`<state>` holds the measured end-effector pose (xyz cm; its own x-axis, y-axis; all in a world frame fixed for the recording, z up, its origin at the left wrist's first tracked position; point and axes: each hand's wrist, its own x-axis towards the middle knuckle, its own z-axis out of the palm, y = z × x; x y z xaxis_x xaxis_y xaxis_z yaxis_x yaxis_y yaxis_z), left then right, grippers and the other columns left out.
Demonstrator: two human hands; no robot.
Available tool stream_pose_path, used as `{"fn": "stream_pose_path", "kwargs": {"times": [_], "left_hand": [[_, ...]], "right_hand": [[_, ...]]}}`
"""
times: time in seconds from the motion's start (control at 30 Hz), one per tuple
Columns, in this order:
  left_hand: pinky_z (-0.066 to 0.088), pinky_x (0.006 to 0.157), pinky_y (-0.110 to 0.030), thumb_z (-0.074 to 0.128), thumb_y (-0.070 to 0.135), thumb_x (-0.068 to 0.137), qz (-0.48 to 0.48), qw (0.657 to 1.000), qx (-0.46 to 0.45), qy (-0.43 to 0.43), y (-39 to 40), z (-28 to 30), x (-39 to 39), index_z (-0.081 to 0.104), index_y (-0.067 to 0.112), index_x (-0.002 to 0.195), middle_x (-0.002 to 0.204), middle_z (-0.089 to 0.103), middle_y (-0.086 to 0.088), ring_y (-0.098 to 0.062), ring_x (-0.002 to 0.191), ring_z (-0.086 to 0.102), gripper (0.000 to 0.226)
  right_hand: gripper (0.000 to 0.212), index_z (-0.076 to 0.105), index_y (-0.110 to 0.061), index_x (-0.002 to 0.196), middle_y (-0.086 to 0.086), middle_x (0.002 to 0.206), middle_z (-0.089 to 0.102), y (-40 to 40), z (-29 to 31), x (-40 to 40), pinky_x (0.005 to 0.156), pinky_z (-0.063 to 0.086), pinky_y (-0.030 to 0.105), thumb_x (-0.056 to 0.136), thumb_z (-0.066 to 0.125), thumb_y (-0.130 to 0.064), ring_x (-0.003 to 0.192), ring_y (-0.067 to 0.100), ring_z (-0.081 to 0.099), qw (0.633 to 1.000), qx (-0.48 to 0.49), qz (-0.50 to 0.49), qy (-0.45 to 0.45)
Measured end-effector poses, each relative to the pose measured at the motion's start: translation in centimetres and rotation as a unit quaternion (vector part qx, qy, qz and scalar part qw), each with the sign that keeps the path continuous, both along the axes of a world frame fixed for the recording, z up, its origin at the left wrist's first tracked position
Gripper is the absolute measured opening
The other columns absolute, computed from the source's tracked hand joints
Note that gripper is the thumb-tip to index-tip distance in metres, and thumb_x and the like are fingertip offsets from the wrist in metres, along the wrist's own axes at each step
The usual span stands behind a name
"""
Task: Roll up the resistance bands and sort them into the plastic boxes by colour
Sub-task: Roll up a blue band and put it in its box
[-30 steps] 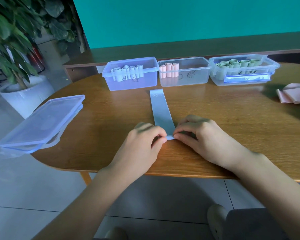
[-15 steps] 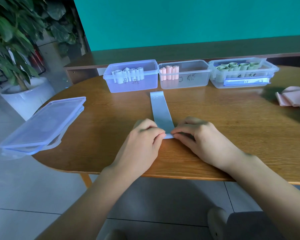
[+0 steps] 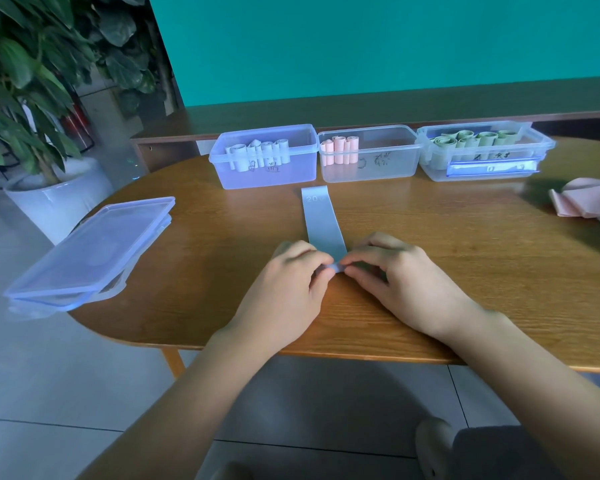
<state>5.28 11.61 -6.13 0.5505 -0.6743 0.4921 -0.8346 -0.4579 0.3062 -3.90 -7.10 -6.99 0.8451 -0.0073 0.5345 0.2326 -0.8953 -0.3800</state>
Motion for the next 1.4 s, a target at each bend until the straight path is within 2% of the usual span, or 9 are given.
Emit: {"fn": "stream_pose_path", "kwargs": {"times": [0.27,0.43,0.6,0.77,0.9,1.0,1.2,1.33,1.4], "left_hand": [[0.050,0.085,-0.025,0.064,0.020,0.096,-0.001,0.999,-0.013,-0.033,0.1,-0.1,0.0,0.073,0.016,0.110,0.105,0.065,0.006,-0.012,0.103,0.053,0.017],[0.048,0.089,-0.026,0.057,0.024,0.100,0.002,1.000,0.001,-0.008,0.0,-0.1,0.2,0.070,0.019,0.115,0.112,0.064,0.008,-0.011,0.109,0.050,0.021],[0.048,0.090,-0.028,0.059,0.023,0.099,0.000,1.000,-0.004,-0.017,-0.1,-0.1,0.3,0.069,0.019,0.116,0.111,0.064,0.008,-0.014,0.108,0.049,0.021],[0.049,0.092,-0.036,0.060,0.023,0.098,0.007,0.999,-0.003,-0.033,-0.1,-0.3,0.5,0.068,0.017,0.117,0.111,0.062,0.005,-0.018,0.107,0.050,0.021],[0.047,0.093,-0.041,0.055,0.023,0.099,0.017,0.999,0.009,-0.026,-0.5,-0.5,1.0,0.065,0.018,0.119,0.113,0.061,0.006,-0.021,0.106,0.049,0.023],[0.047,0.095,-0.041,0.052,0.023,0.100,0.023,0.999,0.021,-0.024,-0.8,-0.5,1.4,0.064,0.018,0.121,0.115,0.061,0.005,-0.022,0.107,0.048,0.024],[0.047,0.097,-0.041,0.056,0.021,0.098,0.028,0.999,0.011,-0.028,-1.1,-0.2,1.5,0.064,0.016,0.124,0.119,0.061,0.002,-0.023,0.110,0.049,0.028],[0.047,0.096,-0.041,0.057,0.019,0.098,0.018,0.999,0.009,-0.036,-1.1,-0.2,1.5,0.067,0.019,0.120,0.114,0.062,0.005,-0.022,0.107,0.049,0.025],[0.046,0.097,-0.040,0.055,0.021,0.099,0.020,0.999,0.015,-0.032,-1.1,-0.2,1.6,0.065,0.020,0.122,0.116,0.062,0.006,-0.021,0.108,0.048,0.025]], "right_hand": [[0.037,0.069,-0.029,0.119,-0.014,0.115,0.059,-0.2,-0.3,0.5,0.080,0.056,0.044,0.100,0.043,-0.048,0.100,0.014,0.063,0.999,0.001,-0.010,0.031],[0.031,0.069,-0.028,0.121,-0.014,0.117,0.058,-0.1,-0.1,0.3,0.078,0.057,0.042,0.101,0.048,-0.039,0.099,0.012,0.063,1.000,0.002,-0.006,0.025],[0.030,0.065,-0.033,0.123,-0.019,0.119,0.056,-0.1,0.0,0.4,0.077,0.057,0.042,0.101,0.046,-0.041,0.099,0.009,0.062,0.999,-0.003,-0.006,0.046],[0.032,0.061,-0.034,0.126,-0.022,0.124,0.053,-0.1,0.3,0.6,0.073,0.056,0.041,0.098,0.049,-0.045,0.077,-0.001,0.046,0.997,-0.023,-0.035,0.066],[0.030,0.056,-0.040,0.128,-0.023,0.127,0.051,-0.1,0.4,0.8,0.072,0.056,0.039,0.099,0.052,-0.040,0.074,-0.004,0.045,0.997,-0.031,-0.034,0.067],[0.031,0.056,-0.045,0.130,-0.025,0.126,0.050,-0.1,0.6,0.8,0.071,0.054,0.034,0.099,0.051,-0.039,0.075,-0.014,0.045,0.997,-0.034,-0.022,0.071],[0.034,0.054,-0.039,0.133,-0.026,0.133,0.049,-0.3,0.7,1.5,0.074,0.052,0.033,0.099,0.051,-0.044,0.081,-0.003,0.044,0.992,-0.062,-0.055,0.097],[0.036,0.052,-0.039,0.135,-0.026,0.136,0.048,-0.7,0.8,2.1,0.078,0.055,0.037,0.099,0.051,-0.044,0.097,0.007,0.059,0.991,-0.065,-0.053,0.104],[0.037,0.052,-0.038,0.136,-0.025,0.137,0.048,-0.8,0.8,2.2,0.078,0.055,0.037,0.099,0.051,-0.043,0.098,0.009,0.061,0.991,-0.066,-0.052,0.103]]}}
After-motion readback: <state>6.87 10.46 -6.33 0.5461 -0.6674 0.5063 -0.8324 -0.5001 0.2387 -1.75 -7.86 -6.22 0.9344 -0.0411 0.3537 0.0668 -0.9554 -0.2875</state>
